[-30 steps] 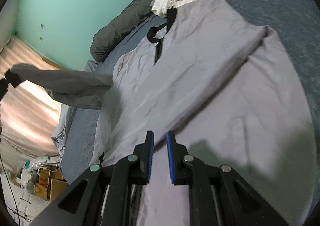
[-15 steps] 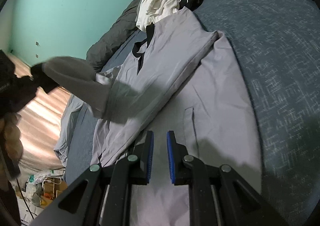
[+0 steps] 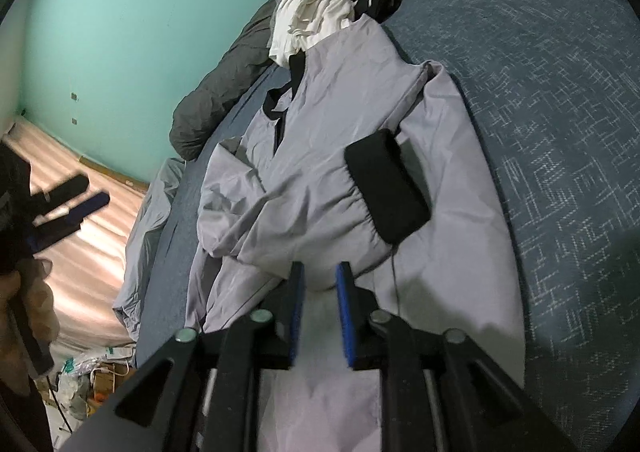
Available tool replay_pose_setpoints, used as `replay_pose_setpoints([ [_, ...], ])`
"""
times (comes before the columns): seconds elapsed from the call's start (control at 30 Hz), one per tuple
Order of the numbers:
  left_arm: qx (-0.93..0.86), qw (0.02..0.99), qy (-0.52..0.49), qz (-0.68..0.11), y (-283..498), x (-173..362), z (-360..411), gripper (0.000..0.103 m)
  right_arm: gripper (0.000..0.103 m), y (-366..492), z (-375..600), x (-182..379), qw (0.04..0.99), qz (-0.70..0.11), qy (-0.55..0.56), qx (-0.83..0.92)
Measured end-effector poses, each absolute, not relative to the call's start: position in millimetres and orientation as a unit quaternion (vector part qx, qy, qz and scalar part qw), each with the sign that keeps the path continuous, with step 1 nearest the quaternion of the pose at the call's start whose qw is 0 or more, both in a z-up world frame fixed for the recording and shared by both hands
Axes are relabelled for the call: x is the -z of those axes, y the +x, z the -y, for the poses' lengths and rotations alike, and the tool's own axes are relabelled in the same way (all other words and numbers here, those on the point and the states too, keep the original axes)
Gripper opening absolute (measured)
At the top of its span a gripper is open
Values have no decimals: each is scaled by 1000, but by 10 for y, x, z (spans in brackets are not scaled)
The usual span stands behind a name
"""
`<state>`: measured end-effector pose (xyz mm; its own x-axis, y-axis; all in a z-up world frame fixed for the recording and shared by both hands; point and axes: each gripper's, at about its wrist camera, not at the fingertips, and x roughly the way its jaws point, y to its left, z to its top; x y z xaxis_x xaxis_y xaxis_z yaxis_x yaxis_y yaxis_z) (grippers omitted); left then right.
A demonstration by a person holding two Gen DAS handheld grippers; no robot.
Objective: Fold clothes
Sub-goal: 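Open the left tool to release the cuff on the jacket front, then grasp the black cuff lying on the jacket front with the right tool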
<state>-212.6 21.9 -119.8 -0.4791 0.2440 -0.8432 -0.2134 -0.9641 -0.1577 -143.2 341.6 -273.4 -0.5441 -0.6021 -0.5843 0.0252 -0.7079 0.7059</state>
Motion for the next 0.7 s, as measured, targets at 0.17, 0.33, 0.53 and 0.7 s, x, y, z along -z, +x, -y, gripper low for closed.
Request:
replay_pose_setpoints([
  [0.17,-858,101,-502,37,-2051,1499,263,69,36,-1486,-3582,2704,172,348,417,822],
  [0.33,-849,68,-519,74,-1915,1862,748,69,40,-1639,-3684,2762,156,365,413,819],
  [0.53,-845,37,-523,105,-1788,2200,1113,69,40,-1851,-3646,2766,156,360,407,825],
  [0.7,-841,31,-527,121,-1701,2420,1253,69,41,-2007,-3556,2821,149,333,418,832],
])
